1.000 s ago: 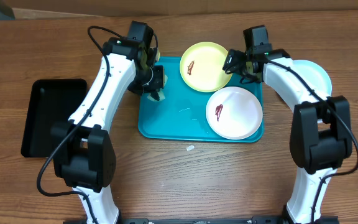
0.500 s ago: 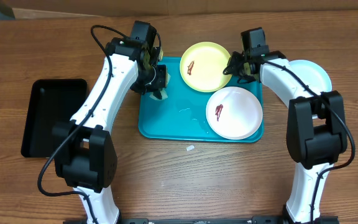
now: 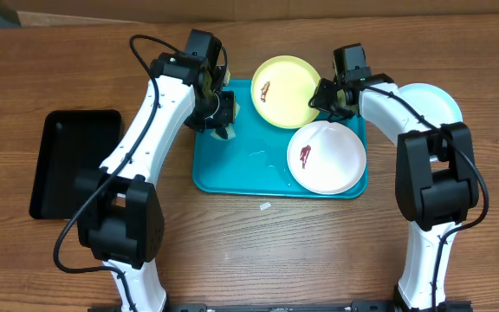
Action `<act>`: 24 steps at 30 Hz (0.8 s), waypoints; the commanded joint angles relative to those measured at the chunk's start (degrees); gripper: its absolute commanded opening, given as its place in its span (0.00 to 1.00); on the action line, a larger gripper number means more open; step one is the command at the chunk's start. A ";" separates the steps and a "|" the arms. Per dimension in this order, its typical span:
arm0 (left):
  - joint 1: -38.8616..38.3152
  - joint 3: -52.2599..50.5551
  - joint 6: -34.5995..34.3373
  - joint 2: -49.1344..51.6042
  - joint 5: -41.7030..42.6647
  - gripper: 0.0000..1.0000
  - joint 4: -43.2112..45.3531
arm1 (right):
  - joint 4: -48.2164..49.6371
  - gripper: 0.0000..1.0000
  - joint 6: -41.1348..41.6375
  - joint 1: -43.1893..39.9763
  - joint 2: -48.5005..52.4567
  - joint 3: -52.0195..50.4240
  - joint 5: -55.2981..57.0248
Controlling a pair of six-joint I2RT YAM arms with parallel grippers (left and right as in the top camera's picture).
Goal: Clean dirty plates on tray and stack at the side
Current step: 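Move the right gripper to the yellow plate rim and grasp it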
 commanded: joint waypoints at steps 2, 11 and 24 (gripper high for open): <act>-0.90 0.59 -0.17 -1.18 0.63 0.04 0.33 | -0.04 0.04 -1.18 2.23 1.36 0.55 -1.11; -0.87 0.11 -0.17 -1.18 -0.79 0.04 0.52 | -0.92 0.04 -1.66 6.64 0.94 0.68 -2.86; -0.87 -9.60 -0.87 -1.18 -0.57 0.04 8.68 | -10.43 0.04 -4.70 8.81 0.15 0.68 -5.18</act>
